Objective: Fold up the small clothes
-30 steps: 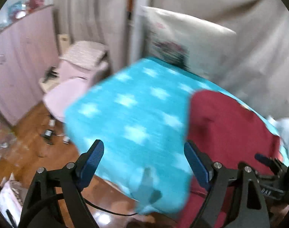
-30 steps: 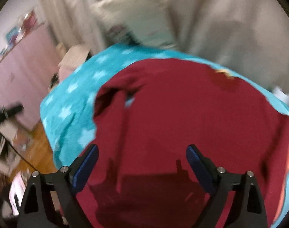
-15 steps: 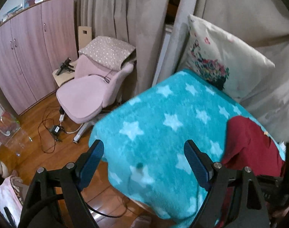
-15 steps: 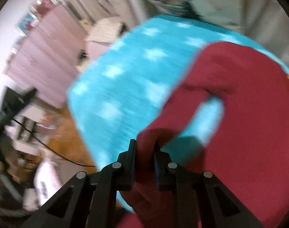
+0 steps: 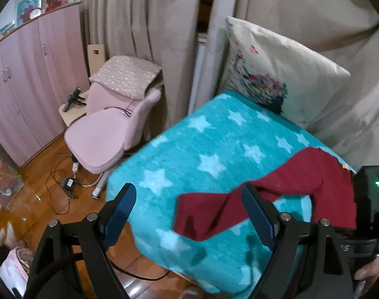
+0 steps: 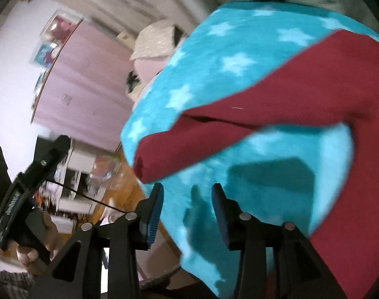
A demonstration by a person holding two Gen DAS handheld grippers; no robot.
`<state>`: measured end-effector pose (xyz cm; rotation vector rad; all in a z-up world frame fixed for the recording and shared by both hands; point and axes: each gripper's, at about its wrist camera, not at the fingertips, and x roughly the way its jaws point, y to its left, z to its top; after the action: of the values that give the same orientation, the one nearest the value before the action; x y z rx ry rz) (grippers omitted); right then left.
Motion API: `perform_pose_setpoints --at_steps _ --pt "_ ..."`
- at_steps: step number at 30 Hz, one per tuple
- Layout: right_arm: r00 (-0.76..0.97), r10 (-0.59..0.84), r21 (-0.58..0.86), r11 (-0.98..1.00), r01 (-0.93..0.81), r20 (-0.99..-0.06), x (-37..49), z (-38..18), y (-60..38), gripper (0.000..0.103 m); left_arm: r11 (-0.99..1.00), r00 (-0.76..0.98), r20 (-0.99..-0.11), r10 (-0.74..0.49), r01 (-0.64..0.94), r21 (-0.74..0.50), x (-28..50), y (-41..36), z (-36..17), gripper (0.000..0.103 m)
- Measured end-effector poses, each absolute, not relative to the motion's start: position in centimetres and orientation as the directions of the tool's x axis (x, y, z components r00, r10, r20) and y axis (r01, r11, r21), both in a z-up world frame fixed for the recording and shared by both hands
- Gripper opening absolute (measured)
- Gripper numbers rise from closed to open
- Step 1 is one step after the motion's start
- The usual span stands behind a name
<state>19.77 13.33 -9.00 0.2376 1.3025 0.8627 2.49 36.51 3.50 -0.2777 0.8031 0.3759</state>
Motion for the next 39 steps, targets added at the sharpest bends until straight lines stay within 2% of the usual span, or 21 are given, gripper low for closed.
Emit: perform_pose_setpoints --at_steps 7,19,26,29,33,36,39 --pt "0.176 0.628 0.564 0.767 -0.306 -0.758 19.2 -8.0 5.4 0.048 0.914 0.655 -0.726 0.207 -0.395 -0.095 2.1 30.7 4.6 0.086" --pt "0.242 0.537 0.468 0.835 -0.290 -0.808 15.2 -7.3 -6.5 0.048 0.950 0.662 -0.737 0.134 -0.298 -0.095 -0.5 17.7 6.0 0.086" --pt "0.346 0.526 0.470 0.850 -0.239 -0.777 14.4 -6.3 -13.5 0.048 0.966 0.696 -0.708 0.119 -0.245 -0.079 -2.4 13.0 7.5 0.086" --pt "0.434 0.458 0.451 0.883 -0.127 -0.776 14.6 -6.0 -19.4 0.048 0.971 0.691 -0.715 0.107 -0.227 -0.074 -2.9 11.9 7.5 0.086" --pt "0.514 0.295 0.399 0.911 0.102 -0.805 13.4 -6.8 -29.1 0.051 0.970 0.674 -0.734 0.080 -0.221 -0.098 -3.2 11.5 6.4 0.086" --pt "0.489 0.186 0.338 0.909 0.243 -0.852 11.0 -8.6 -35.0 0.052 0.970 0.635 -0.771 0.049 -0.216 -0.116 -3.0 11.2 4.8 0.086" --pt "0.445 0.148 0.316 0.888 0.333 -0.883 8.5 -10.6 -38.5 0.052 0.970 0.612 -0.791 0.023 -0.206 -0.132 -2.5 10.7 3.9 0.086"
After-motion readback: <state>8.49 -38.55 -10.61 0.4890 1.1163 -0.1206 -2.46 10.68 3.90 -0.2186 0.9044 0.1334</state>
